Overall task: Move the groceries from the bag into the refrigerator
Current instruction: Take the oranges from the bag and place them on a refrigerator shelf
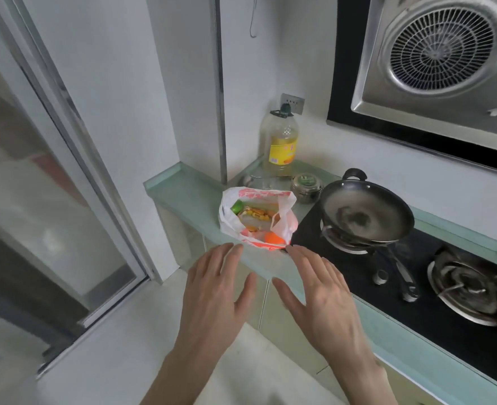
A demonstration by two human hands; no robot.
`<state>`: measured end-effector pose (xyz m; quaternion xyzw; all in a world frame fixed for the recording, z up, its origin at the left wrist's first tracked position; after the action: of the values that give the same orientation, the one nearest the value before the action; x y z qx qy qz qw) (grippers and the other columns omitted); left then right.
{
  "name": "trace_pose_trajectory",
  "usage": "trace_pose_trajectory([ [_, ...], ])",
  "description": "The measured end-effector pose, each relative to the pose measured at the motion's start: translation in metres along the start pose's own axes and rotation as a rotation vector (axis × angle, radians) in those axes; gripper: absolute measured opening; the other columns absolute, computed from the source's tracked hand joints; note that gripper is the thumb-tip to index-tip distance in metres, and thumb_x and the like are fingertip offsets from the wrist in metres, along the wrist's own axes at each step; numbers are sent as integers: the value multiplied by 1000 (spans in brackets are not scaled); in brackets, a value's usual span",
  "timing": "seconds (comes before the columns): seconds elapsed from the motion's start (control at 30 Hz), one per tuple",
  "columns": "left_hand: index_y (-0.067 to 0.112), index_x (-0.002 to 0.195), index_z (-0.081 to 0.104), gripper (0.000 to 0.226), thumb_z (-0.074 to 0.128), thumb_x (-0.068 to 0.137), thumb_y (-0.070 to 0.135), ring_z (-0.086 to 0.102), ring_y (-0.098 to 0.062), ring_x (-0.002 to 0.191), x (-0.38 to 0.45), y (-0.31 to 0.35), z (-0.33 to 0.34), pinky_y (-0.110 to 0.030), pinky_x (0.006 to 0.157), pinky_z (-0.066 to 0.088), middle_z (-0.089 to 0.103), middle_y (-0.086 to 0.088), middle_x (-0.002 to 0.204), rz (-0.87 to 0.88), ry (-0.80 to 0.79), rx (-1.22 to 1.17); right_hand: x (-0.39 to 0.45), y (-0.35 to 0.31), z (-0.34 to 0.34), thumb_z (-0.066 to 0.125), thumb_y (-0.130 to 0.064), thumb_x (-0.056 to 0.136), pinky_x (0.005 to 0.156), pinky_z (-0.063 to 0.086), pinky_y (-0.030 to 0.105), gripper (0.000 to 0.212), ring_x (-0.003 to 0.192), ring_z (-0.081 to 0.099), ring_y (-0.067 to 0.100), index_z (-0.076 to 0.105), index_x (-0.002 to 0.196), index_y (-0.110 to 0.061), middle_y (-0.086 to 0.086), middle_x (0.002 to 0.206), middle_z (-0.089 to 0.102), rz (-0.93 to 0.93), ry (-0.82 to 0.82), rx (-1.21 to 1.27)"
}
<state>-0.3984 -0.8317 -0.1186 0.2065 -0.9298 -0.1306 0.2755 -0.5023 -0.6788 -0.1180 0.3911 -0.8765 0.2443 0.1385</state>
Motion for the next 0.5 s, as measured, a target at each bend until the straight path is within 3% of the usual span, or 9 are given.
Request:
trace_pose_trajectory([
  [0.37,19,137,56,47,47,99,45,60,-21,124,91,-34,93,-35,100,50,65,1,133,-68,-92,-23,93,54,83,72,-38,93,103,49,32,51,119,62,17,56,139,-24,-7,136,61,-10,-51,77],
  [0.5,20,134,58,44,67,95,37,64,-18,119,121,-43,141,-24,95,46,67,2,129,-118,-145,-37,126,77,125,68,-43,95,107,45,29,52,125,62,17,52,142,-27,-8,142,60,14,-159,94],
])
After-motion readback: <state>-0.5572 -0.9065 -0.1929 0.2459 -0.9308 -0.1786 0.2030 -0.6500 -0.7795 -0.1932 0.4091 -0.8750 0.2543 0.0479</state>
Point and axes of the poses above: each hand's wrist, its own x-axis towards the middle knuckle, its own z-axis out of the palm, y = z × x, the point moved 7 cm from there along x, towards the middle knuckle
